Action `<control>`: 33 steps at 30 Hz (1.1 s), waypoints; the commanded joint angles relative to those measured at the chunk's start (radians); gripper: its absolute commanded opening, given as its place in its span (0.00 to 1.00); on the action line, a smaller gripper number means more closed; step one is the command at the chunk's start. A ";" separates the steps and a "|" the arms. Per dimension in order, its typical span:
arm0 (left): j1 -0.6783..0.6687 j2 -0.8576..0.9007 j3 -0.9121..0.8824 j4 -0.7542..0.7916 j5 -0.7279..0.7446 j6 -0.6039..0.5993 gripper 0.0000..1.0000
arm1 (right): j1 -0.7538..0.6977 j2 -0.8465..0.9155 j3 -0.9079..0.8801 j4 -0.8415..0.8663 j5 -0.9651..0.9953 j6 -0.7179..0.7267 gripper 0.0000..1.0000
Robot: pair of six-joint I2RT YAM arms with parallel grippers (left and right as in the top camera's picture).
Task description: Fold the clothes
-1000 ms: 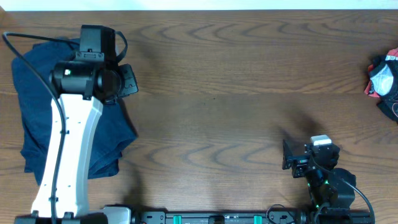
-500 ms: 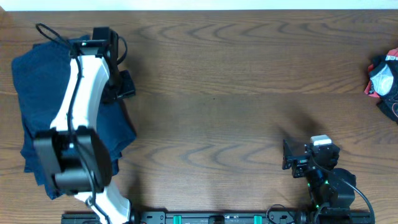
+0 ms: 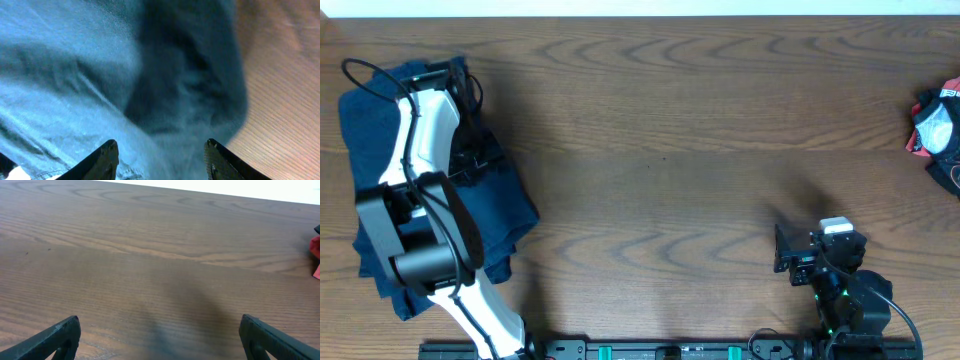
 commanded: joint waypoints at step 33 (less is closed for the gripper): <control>-0.028 -0.070 0.008 0.016 0.002 -0.020 0.06 | -0.003 -0.006 -0.003 -0.002 0.006 0.012 0.99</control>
